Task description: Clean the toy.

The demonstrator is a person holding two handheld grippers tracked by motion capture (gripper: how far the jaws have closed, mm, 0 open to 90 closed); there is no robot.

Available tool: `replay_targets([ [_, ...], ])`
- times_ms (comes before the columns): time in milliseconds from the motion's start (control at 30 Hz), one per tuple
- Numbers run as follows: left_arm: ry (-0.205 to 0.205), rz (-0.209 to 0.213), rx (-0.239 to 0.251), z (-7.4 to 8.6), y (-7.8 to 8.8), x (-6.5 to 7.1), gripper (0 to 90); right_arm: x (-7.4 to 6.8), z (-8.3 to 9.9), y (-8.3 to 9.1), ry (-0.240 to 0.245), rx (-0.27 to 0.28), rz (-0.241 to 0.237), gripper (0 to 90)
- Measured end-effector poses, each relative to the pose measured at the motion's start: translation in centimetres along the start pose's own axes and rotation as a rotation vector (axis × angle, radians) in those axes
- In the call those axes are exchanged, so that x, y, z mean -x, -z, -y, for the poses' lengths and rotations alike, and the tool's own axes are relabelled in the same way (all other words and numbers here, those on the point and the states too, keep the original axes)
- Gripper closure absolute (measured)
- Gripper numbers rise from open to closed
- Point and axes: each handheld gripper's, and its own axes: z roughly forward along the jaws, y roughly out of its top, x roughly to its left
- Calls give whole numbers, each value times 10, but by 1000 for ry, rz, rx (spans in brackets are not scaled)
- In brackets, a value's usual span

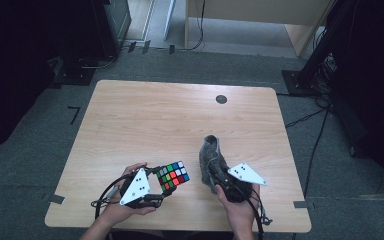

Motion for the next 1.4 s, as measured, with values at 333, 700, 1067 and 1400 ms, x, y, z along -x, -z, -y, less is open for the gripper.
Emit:
replay_targets([
  [333, 35, -40, -18, 6, -3, -5, 338, 31, 28, -32, 18, -138, 182, 434],
  [700, 30, -78, -17, 14, -8, -4, 338, -28, -22, 13, -123, 88, -202, 272],
  [1067, -62, -54, 12, 9, -18, 20, 337, -70, -16, -2, -202, -53, -327, 184],
  [1400, -80, -57, 11, 6, -22, 27, 296, -71, -11, 2, -226, -48, -305, 348],
])
